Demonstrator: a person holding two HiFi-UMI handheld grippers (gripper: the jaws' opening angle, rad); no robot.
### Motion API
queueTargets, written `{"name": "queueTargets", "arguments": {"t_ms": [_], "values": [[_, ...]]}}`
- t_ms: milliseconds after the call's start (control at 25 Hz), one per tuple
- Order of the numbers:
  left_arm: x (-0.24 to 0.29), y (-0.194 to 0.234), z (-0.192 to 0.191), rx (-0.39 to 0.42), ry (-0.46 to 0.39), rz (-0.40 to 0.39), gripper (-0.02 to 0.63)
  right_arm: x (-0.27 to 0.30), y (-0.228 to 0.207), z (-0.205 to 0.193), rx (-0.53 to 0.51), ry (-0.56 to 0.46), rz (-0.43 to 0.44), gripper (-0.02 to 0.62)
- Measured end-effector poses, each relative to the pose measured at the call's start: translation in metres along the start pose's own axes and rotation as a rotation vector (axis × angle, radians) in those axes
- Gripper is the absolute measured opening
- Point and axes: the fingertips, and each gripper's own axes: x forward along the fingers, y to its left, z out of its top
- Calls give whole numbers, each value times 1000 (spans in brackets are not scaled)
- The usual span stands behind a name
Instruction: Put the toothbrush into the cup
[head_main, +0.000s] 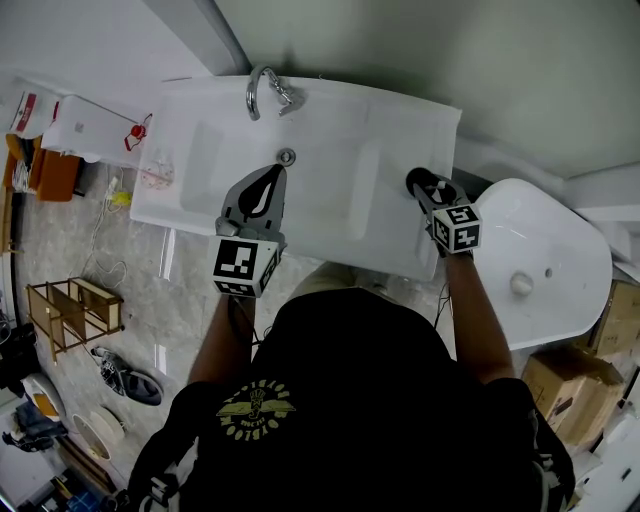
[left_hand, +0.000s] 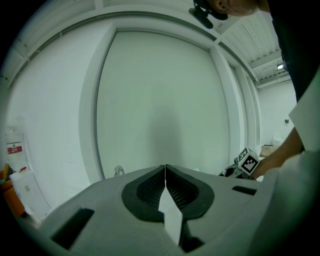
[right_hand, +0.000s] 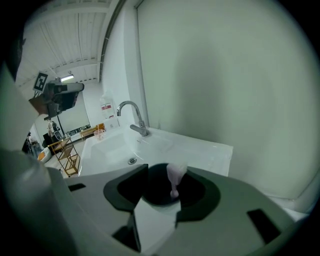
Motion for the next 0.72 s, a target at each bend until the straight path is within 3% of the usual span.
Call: {"name": "queueTargets", "arguments": {"t_ms": [160, 720], "values": [[-2, 0, -1, 1, -2, -2, 14, -2, 6, 8, -50, -3, 7, 161], [-8, -3, 4, 3, -24, -8, 14, -33, 16, 52, -78, -110, 4, 163]]}}
